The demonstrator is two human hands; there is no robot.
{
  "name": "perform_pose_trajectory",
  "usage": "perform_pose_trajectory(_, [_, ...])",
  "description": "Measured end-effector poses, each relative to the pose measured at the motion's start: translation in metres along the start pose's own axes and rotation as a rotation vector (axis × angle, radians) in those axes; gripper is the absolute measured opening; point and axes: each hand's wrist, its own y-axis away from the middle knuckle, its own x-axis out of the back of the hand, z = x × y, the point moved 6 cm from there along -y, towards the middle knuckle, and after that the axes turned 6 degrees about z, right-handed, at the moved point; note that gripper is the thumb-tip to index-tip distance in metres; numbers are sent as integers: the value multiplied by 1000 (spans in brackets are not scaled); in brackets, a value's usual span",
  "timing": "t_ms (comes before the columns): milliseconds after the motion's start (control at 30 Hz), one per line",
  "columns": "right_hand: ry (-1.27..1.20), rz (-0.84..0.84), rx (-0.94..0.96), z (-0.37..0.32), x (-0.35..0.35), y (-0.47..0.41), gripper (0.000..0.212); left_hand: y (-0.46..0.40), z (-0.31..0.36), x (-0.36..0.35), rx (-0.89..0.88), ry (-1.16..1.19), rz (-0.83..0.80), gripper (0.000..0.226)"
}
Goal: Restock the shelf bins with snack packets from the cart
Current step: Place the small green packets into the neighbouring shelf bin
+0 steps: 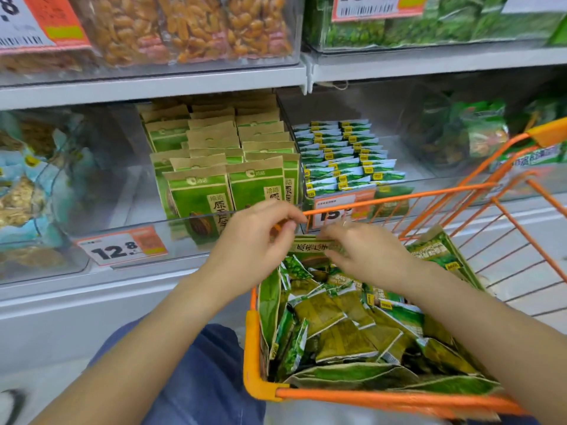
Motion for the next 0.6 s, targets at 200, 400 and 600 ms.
perform_pose_trajectory(200, [103, 15, -36, 9, -19, 1, 53, 4, -25, -28, 54, -46, -93, 17])
perform_pose_trajectory(400, [68, -8, 35, 19, -23, -2, 34, 4, -20, -24, 58, -25, -57, 18])
perform_pose_trajectory(600, [-540, 64, -115, 57, 21, 6, 15, 4, -27, 3, 272, 298, 173, 18])
